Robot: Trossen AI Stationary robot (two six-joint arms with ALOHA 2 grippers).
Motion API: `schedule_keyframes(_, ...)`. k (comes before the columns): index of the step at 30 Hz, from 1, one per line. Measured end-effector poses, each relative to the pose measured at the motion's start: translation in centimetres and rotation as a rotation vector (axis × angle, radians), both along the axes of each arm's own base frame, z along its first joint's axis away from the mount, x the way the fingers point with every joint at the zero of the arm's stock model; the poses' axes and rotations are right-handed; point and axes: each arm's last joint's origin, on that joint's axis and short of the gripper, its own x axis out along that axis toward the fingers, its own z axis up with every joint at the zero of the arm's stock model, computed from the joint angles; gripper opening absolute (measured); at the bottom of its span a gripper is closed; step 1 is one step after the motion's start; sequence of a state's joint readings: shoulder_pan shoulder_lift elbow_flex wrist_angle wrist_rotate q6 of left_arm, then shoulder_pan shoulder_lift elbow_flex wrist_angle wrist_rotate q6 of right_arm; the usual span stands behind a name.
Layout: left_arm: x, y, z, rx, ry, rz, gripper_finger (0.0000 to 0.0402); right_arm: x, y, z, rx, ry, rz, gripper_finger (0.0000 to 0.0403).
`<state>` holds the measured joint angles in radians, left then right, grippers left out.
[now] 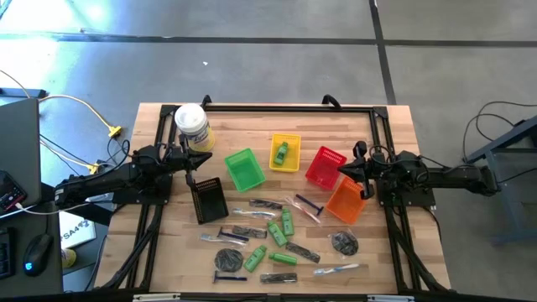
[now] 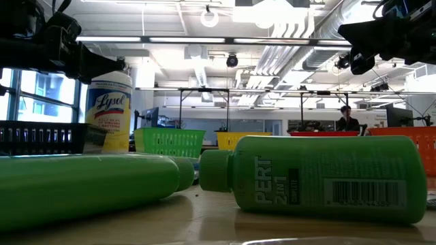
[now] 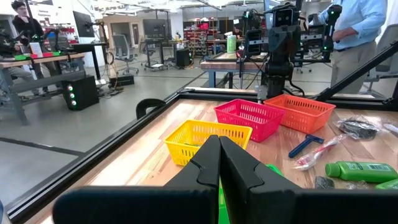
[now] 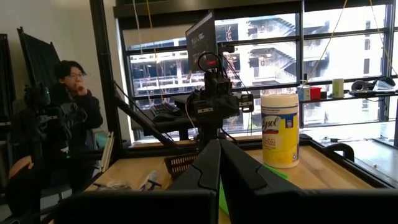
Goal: Pick & Place Travel size toiletries
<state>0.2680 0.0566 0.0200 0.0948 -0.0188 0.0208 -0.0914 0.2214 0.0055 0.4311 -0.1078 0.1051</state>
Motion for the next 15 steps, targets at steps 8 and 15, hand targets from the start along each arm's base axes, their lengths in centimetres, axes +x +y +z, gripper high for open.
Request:
schedule_keyframes(8,0.00,0.00,0.00,0.000,0.000,0.000,0.0000,0.04,0.09,-0.20,0.004,0.022,0.031,0.0003)
schedule_keyframes(15,0.00,0.00,0.00,0.000,0.000,0.000,0.0000,0.06,0.14,-0.30,0.002,0.033,0.051,0.0003)
